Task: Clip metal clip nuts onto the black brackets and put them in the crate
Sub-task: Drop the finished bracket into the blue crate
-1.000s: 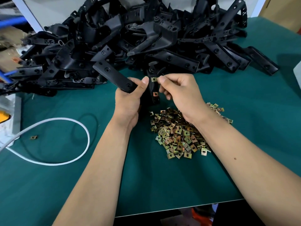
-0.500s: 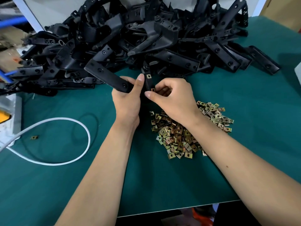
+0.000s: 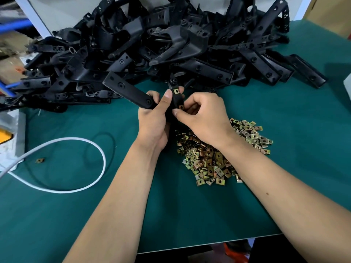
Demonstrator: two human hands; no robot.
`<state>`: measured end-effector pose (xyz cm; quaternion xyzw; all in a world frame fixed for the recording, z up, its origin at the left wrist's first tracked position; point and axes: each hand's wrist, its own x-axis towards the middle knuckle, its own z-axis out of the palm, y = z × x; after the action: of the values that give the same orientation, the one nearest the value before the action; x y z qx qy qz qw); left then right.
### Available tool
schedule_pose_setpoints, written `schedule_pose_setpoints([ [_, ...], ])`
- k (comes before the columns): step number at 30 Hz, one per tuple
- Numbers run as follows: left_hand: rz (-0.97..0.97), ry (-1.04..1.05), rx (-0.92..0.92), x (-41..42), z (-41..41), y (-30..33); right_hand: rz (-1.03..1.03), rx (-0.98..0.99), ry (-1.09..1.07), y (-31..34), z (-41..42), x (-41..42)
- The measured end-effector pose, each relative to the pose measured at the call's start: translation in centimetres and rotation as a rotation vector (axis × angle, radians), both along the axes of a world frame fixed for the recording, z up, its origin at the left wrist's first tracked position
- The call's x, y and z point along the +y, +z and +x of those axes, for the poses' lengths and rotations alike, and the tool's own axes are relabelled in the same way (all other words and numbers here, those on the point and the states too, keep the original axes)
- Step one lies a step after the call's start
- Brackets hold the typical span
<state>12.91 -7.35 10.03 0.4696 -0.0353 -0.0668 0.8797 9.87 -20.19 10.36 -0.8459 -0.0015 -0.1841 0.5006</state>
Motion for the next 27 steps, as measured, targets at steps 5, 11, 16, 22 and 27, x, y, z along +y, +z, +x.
schedule_pose_setpoints([
  [5,0.009,-0.011,0.009,0.2,-0.4,0.6,-0.030,-0.009,-0.012,0.3,-0.1,0.3],
  [11,0.117,0.094,-0.029,-0.3,-1.1,1.3,-0.104,-0.015,0.006,1.3,-0.3,-0.5],
  [16,0.211,0.138,-0.127,-1.9,-2.4,2.8,-0.152,0.009,-0.103,2.3,-2.3,-5.0],
  [22,0.362,-0.103,-0.300,-12.9,-5.6,4.9,0.105,-0.093,-0.339,3.4,-8.4,-14.0],
  [27,0.334,-0.362,-0.341,-25.0,-12.2,5.3,0.296,-0.221,-0.625,2.6,-16.7,-23.1],
])
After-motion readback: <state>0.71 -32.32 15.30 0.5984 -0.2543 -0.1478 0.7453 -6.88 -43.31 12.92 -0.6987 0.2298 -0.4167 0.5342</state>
